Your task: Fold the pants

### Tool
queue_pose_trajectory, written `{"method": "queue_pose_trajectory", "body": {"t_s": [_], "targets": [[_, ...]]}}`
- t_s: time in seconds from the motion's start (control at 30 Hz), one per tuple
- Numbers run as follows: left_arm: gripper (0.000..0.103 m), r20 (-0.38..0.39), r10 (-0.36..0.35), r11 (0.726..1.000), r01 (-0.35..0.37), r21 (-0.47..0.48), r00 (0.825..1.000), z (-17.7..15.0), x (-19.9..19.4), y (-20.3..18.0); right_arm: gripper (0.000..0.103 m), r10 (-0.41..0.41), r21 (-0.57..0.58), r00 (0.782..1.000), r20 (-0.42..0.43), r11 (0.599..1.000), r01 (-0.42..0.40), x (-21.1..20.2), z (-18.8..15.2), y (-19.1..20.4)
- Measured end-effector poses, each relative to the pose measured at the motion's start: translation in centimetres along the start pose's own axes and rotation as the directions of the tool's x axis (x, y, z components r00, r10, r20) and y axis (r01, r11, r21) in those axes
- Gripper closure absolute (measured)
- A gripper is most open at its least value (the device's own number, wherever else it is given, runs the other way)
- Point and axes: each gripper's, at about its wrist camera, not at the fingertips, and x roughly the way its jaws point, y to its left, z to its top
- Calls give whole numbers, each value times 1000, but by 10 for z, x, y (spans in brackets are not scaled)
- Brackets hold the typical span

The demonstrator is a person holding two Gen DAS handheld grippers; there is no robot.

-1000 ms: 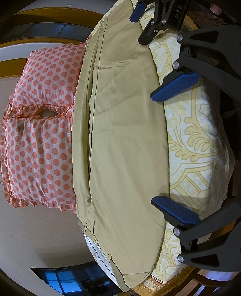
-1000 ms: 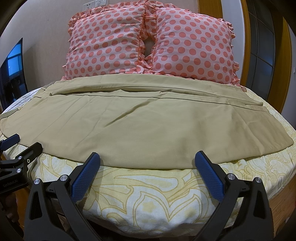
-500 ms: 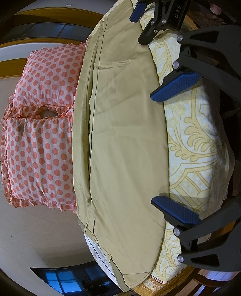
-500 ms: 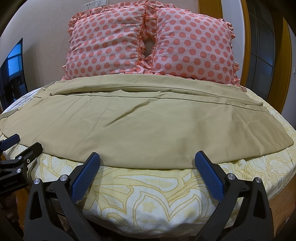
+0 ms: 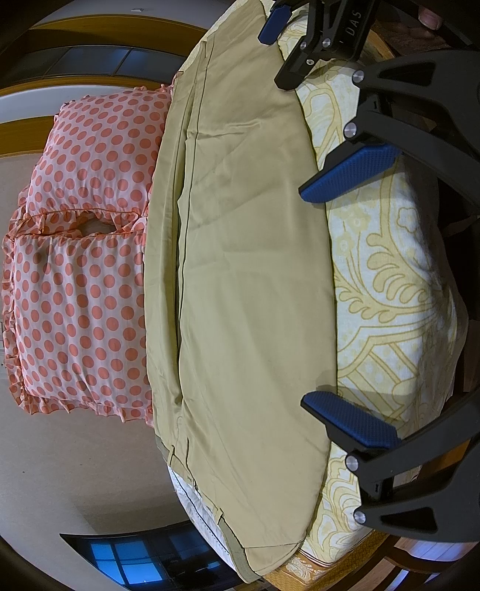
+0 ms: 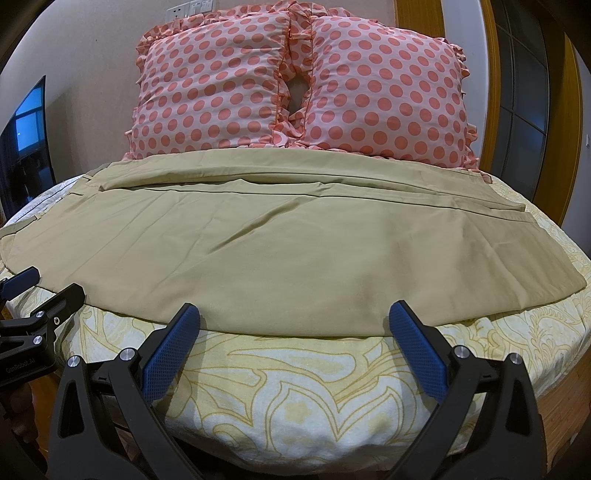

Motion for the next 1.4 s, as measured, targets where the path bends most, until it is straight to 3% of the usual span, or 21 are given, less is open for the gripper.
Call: {"method": "queue_pose_trajectory", "body": {"t_s": [1.07,1.2,1.3,1.4], "targets": [[2,12,0,1000,0,4,1000,1,0,1,1,19,-10,1000,13,1000,-19,-3,-2,0],[2,-2,2,1000,-2,17,1000,9,-1,1,1,40,24,999,23,999,-40,-11,24,-22],[2,66,29,999,-31,21,997,26,-12,2,1,-10,48,997,78,999,6,-11,65,-54],[2,130,69,997,-71,16,989,55,-11,0,1,-85,115,994,67,990,77,19,116,-101]]}}
